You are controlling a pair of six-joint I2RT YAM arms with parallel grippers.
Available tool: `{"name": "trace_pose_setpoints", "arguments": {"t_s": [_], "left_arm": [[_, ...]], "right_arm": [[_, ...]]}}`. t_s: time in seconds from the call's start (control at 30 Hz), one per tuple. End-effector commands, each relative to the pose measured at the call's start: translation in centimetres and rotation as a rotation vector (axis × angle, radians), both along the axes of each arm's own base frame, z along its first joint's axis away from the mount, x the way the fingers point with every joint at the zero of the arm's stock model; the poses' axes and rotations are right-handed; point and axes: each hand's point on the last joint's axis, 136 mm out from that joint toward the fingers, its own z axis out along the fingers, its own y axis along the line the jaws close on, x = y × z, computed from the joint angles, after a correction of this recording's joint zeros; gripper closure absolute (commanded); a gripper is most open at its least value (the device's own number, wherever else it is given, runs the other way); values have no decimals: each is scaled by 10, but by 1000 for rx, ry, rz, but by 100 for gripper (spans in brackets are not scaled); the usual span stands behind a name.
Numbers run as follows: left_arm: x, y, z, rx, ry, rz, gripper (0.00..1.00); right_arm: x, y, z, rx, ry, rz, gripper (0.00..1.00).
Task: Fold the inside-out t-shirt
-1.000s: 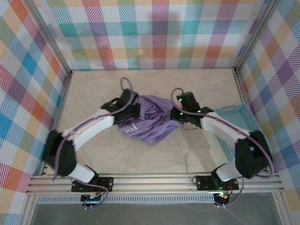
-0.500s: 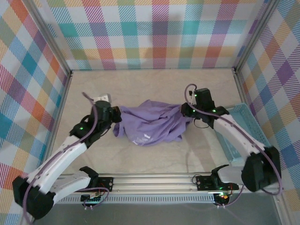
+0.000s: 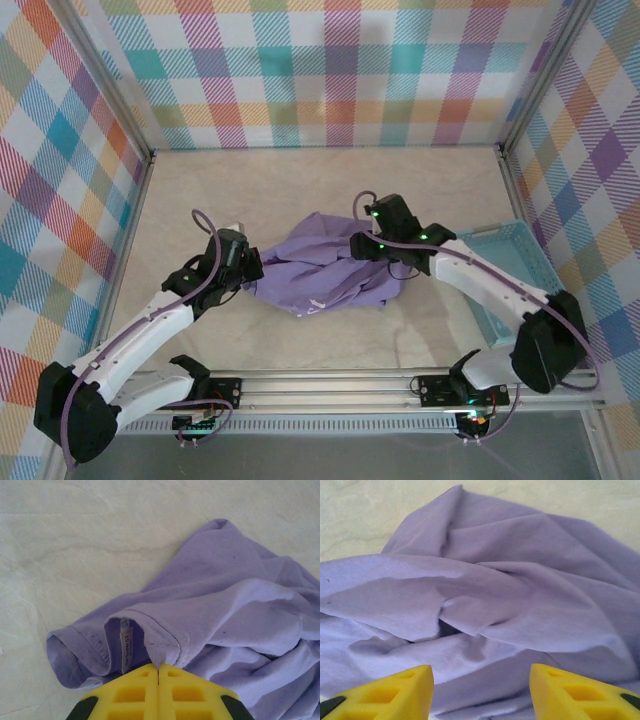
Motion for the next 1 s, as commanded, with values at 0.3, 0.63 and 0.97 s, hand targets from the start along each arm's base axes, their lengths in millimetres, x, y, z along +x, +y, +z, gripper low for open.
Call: {"name": "trace_pose_setpoints", "arguments": {"t_s": [0.3, 0.63, 0.97], "left_arm": [[-2, 1, -3, -22, 7, 5, 100], [6, 18, 27, -23, -53, 77, 100], [24, 71, 193, -186, -362, 228, 100]], "right_arm": [[23, 15, -66, -142, 131, -26, 58], [52, 6, -23, -165, 1, -63, 100], [32, -15, 224, 217, -444, -7, 100]]}}
